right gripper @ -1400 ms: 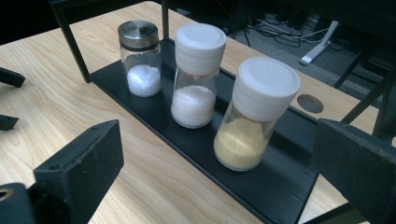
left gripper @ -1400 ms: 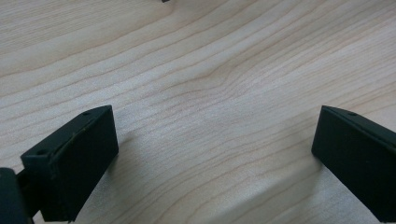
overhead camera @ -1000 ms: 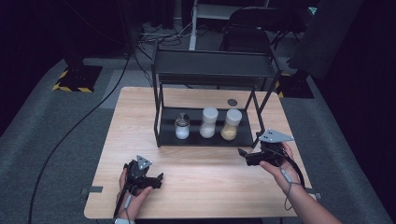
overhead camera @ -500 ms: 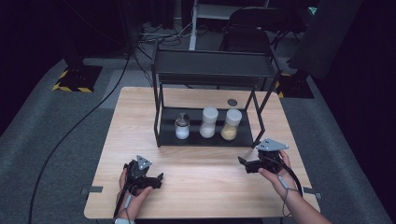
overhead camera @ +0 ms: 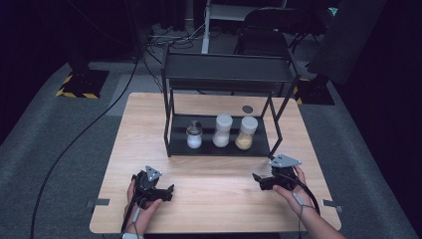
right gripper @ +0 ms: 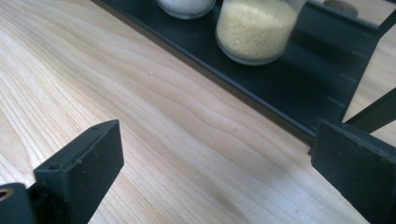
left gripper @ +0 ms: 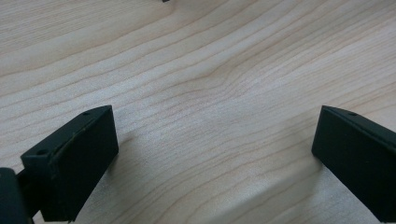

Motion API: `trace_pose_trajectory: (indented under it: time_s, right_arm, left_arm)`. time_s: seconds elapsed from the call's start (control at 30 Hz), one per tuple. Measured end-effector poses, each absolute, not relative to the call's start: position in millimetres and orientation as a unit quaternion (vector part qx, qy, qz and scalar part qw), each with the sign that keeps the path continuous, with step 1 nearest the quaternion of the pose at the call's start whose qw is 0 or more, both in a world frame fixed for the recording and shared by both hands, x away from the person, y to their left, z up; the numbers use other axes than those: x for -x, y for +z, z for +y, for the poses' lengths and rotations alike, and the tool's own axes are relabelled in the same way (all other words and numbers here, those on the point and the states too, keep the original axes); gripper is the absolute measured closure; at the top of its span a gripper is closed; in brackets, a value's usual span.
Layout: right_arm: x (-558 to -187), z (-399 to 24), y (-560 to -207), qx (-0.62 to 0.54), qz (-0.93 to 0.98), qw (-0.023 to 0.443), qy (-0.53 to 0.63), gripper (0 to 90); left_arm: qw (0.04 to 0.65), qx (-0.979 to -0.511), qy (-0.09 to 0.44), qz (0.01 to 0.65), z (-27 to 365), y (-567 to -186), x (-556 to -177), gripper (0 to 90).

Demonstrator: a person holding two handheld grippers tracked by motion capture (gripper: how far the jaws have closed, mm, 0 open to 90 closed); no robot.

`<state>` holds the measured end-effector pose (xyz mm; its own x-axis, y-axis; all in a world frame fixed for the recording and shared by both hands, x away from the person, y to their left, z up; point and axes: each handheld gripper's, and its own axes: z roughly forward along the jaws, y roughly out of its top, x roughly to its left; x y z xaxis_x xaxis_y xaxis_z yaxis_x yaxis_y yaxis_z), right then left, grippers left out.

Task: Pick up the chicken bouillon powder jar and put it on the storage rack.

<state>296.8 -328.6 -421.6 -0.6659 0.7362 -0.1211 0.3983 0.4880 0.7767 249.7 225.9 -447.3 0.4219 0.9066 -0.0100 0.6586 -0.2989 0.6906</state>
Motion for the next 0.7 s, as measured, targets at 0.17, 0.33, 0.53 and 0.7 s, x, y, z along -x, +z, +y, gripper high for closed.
trace_pose_trajectory:
  time_s: [0.17, 0.33, 0.53, 0.7]
  right_arm:
    - [-297, -328, -428, -0.343, 0.835, 0.221, 0.368, 2.2]
    - [-297, -329, -433, -0.346, 0.836, 0.217, 0.367, 2.2]
    - [-297, -328, -438, -0.349, 0.837, 0.211, 0.365, 2.2]
    - [-298, -329, -443, -0.355, 0.837, 0.204, 0.364, 2.2]
  left_arm:
    - [0.316, -0.782, 0.196, 0.500, 226, -447, -250, 0.4]
    - [0.316, -0.782, 0.196, 0.500, 226, -447, -250, 0.4]
    - [0.316, -0.782, 0.196, 0.500, 226, -447, -250, 0.4]
    - [0.316, -0.782, 0.196, 0.500, 226, -447, -250, 0.4]
